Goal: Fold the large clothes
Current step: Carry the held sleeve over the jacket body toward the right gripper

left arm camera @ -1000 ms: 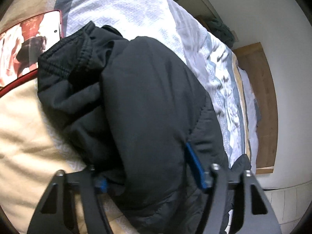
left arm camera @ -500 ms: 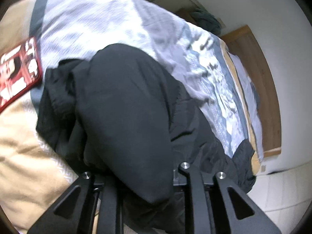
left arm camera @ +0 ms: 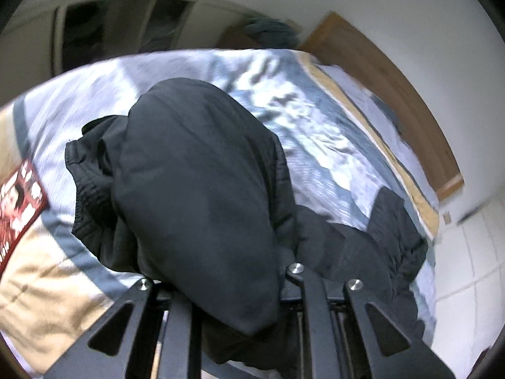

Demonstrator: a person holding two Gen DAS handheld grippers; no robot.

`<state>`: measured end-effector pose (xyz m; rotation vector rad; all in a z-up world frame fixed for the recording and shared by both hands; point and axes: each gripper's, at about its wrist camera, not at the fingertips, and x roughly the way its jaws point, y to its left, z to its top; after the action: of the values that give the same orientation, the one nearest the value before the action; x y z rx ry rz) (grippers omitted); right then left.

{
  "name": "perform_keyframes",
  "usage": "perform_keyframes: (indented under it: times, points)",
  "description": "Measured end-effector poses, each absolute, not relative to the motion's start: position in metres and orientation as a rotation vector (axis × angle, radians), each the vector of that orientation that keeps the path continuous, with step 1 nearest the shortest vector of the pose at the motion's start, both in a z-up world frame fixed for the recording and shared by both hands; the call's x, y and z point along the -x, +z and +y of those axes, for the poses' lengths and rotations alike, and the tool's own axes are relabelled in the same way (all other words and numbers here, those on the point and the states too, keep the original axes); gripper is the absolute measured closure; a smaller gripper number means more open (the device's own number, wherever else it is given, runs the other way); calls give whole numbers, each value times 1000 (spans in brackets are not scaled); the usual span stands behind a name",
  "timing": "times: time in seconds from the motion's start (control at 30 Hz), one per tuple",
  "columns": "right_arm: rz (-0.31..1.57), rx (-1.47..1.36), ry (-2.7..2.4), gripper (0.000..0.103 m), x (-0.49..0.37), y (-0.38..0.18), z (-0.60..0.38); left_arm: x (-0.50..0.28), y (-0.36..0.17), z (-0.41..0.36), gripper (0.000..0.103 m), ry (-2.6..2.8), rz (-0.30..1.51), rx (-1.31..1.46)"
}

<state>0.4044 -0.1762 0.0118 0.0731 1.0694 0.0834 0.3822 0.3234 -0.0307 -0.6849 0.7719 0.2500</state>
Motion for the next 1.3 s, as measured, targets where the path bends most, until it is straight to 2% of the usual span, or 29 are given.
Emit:
perform_keyframes:
  times: [0.27, 0.6, 1.0, 1.3]
  points:
    - [1047, -93, 50, 35, -397, 24, -202, -392, 11, 232, 88, 73, 759, 449]
    - [1028, -134, -24, 35, -381, 31, -248, -390, 27, 125, 88, -107, 781, 259]
    - [1043, -152, -101, 35, -366, 24, -281, -370, 5, 28, 88, -277, 848, 73]
    - [1040, -172, -118, 35, -357, 22, -290, -359, -29, -10, 87, -338, 940, -47]
